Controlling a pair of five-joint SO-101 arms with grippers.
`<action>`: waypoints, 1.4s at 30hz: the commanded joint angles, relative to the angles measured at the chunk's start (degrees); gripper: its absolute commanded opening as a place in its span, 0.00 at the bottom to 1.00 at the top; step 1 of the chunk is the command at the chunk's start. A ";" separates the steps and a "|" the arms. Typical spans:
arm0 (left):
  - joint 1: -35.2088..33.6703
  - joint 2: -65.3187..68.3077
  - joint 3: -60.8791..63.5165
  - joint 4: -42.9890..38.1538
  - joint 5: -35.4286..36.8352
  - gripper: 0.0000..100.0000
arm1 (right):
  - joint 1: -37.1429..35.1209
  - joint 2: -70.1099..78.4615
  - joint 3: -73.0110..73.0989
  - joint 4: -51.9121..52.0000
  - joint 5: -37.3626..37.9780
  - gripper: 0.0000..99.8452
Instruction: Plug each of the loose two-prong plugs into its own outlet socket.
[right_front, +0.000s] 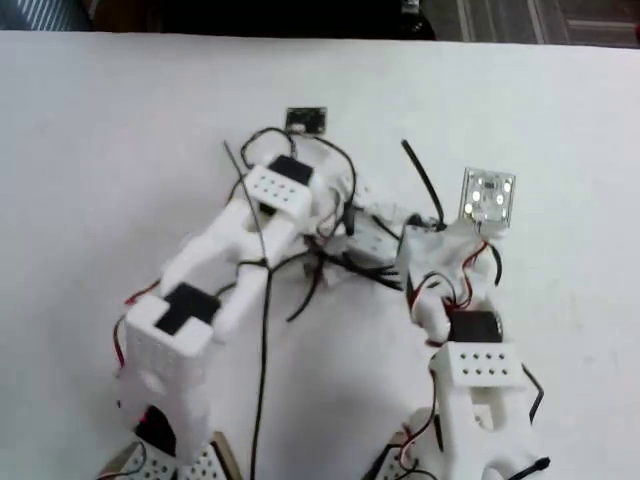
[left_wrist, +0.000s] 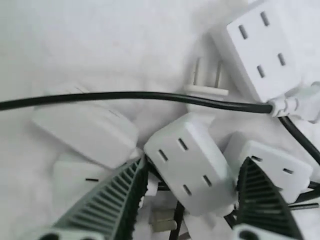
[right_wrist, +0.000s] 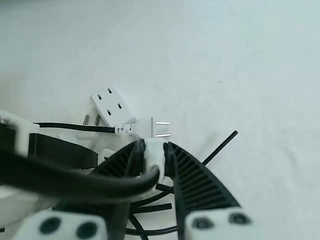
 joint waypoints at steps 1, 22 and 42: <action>0.48 1.01 -3.87 2.02 0.44 0.29 | 0.66 0.04 -3.16 -1.19 -0.35 0.02; -0.31 1.27 -22.07 18.73 -7.65 0.02 | 0.75 0.04 -3.16 -1.19 -0.35 0.02; -6.37 1.36 -46.24 36.31 -32.70 0.02 | 0.75 0.04 -3.16 -1.19 -0.35 0.02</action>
